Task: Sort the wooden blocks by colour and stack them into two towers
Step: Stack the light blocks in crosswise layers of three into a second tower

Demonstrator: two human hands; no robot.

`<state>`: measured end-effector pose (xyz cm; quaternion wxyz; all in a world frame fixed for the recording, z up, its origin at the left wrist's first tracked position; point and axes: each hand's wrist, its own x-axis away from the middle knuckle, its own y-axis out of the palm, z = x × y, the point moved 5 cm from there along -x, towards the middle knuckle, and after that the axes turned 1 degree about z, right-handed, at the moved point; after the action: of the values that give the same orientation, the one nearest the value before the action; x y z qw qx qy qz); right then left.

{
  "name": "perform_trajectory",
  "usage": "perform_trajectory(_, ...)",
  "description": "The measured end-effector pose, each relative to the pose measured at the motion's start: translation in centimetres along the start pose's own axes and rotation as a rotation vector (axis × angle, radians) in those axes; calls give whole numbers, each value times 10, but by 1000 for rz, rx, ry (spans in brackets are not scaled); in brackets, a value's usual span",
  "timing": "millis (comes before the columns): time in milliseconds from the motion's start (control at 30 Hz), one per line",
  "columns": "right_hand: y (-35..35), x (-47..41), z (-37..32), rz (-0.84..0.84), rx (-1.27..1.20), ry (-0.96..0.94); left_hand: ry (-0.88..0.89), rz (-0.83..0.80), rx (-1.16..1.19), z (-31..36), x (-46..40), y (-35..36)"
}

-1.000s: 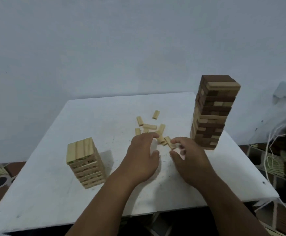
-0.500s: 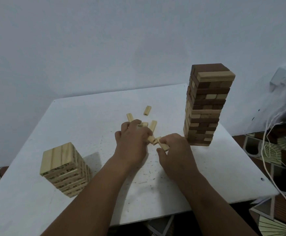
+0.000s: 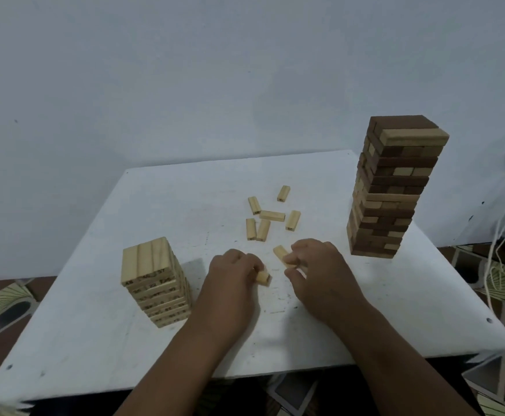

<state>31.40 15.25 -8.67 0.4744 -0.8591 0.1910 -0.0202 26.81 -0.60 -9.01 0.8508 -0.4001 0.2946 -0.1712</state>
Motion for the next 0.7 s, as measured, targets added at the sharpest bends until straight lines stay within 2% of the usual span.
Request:
perform_trajectory(200, 0, 20, -11, -199, -87, -55, -41, 4, -8, -8, 17, -4)
perform_trajectory(433, 1, 35, -34, -434, 6, -216, -80, -3, 42, -5, 26, -15)
perform_trajectory(700, 3, 37, -31, -405, -90, -192, -107, -31, 129, 10, 30, -29)
